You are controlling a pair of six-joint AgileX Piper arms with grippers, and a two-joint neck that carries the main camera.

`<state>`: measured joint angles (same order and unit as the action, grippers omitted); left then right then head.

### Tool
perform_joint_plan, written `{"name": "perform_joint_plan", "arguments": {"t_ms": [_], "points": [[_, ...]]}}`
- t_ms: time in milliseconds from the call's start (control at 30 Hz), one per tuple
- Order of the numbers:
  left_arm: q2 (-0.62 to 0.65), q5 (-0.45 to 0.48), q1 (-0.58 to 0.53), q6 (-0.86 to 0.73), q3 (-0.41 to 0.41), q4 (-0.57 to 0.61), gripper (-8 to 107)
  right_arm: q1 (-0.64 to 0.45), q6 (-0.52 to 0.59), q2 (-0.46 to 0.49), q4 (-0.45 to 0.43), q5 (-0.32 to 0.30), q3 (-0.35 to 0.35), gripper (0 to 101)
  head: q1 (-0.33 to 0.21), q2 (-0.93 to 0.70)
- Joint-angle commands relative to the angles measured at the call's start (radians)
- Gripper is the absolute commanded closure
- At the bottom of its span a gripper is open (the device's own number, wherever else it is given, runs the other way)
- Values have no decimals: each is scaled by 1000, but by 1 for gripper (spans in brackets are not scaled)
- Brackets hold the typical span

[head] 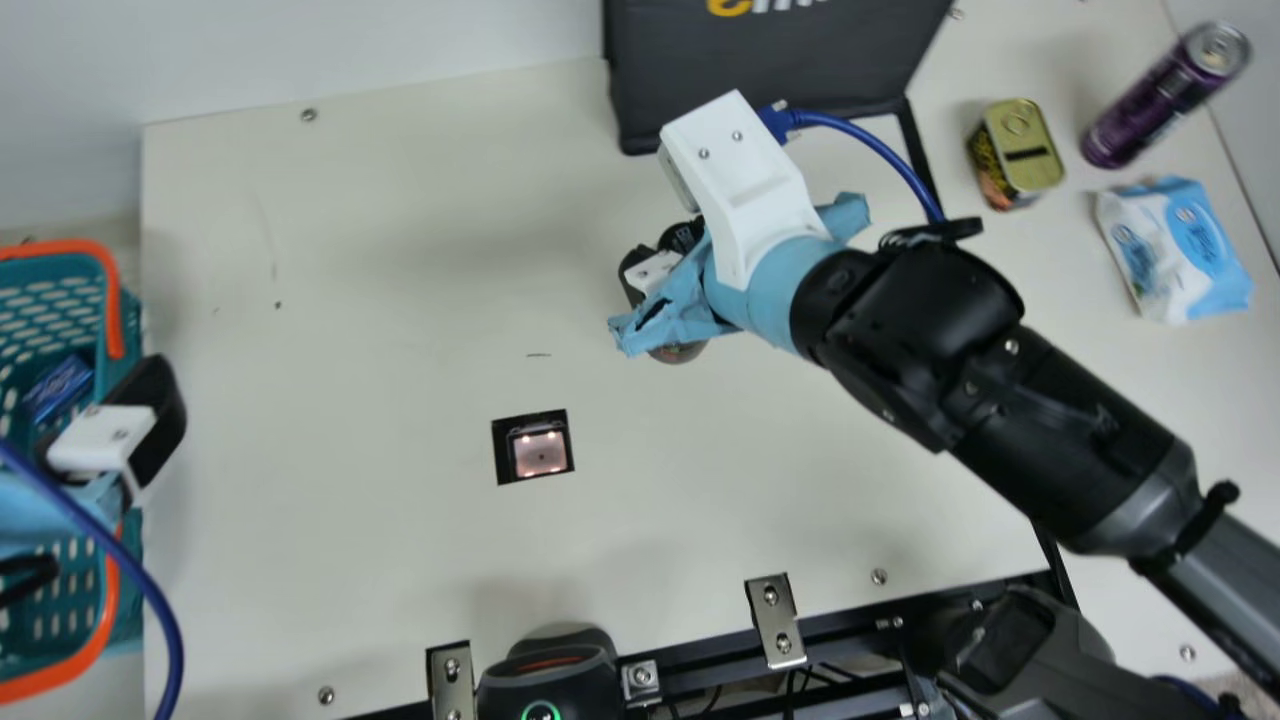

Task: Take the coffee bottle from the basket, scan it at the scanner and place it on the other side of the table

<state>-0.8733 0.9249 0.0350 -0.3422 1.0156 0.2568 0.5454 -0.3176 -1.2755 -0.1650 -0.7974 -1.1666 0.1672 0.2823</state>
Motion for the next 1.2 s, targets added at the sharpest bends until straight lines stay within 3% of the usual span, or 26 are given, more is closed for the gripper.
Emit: {"name": "perform_joint_plan", "arguments": {"t_ms": [0,633,900,1167], "points": [[0,0,0,0,0,0,9,-60,31,23,22,-9,17,101,-29,94],[0,0,0,0,0,0,9,-726,448,226,273,-113,158,101,-29,94],[0,0,0,0,0,0,9,-1001,644,233,390,-139,162,101,-29,94],[0,0,0,0,0,0,9,-1217,843,182,495,-131,145,101,-29,94]]}}
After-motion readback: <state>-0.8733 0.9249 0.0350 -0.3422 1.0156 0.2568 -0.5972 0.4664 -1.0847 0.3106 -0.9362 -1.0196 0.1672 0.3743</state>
